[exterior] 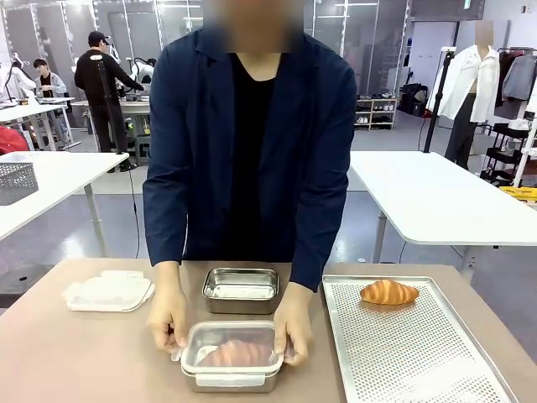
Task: Place the bread into the airtight container.
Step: Pick up a Butter Roll and place it into an empty Airtight Container.
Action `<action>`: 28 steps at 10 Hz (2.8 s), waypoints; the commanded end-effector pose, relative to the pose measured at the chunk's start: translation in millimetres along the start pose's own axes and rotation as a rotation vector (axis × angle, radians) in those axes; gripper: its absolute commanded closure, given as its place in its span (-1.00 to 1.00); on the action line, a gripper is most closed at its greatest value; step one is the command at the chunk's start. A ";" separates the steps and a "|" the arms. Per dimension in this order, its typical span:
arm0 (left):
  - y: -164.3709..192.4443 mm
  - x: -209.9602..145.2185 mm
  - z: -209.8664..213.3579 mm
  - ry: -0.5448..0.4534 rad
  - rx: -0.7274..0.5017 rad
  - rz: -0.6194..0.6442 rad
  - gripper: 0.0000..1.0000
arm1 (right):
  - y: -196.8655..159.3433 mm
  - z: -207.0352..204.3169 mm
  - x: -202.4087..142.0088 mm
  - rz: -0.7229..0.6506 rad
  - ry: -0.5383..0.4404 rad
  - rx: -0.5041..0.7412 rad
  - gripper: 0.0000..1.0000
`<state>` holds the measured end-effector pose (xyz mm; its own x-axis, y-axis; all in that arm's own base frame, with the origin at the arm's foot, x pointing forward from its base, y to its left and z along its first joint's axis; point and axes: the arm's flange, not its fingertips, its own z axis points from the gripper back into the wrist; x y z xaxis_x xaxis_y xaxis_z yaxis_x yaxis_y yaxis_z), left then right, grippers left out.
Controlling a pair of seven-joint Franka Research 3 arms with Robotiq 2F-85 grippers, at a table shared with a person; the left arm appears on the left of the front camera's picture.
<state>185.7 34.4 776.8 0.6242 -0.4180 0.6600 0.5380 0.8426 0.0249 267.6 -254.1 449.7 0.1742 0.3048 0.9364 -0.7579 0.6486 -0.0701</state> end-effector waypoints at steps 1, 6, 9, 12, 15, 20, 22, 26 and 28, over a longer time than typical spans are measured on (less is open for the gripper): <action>-0.4 1.4 0.4 -0.004 -0.012 -0.017 -1.00 | 4.2 19.2 -52.9 -0.102 -0.139 -0.053 -1.00; -0.4 1.4 0.4 -0.004 -0.012 -0.017 -1.00 | 32.2 56.6 -102.2 -0.228 -0.218 -0.135 -1.00; -0.4 1.4 0.4 -0.004 -0.012 -0.017 -1.00 | 32.2 56.6 -102.2 -0.228 -0.218 -0.135 -1.00; -0.4 1.4 0.4 -0.004 -0.012 -0.017 -1.00 | 32.2 56.6 -102.2 -0.228 -0.218 -0.135 -1.00; -0.4 1.4 0.4 -0.004 -0.012 -0.017 -1.00 | 32.2 56.6 -102.2 -0.228 -0.218 -0.135 -1.00; -0.4 1.4 0.4 -0.004 -0.012 -0.017 -1.00 | 32.2 56.6 -102.2 -0.228 -0.218 -0.135 -1.00; -0.4 1.4 0.4 -0.004 -0.012 -0.017 -1.00 | 32.2 56.6 -102.2 -0.228 -0.218 -0.135 -1.00; -0.4 1.4 0.4 -0.004 -0.012 -0.017 -1.00 | 32.2 56.6 -102.2 -0.228 -0.218 -0.135 -1.00; -0.4 1.4 0.4 -0.004 -0.012 -0.017 -1.00 | 32.2 56.6 -102.2 -0.228 -0.218 -0.135 -1.00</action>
<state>185.7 34.3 776.8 0.6241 -0.4183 0.6600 0.5381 0.8425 0.0251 189.8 -304.8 373.3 0.2078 -0.0079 0.9781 -0.6236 0.7694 0.1387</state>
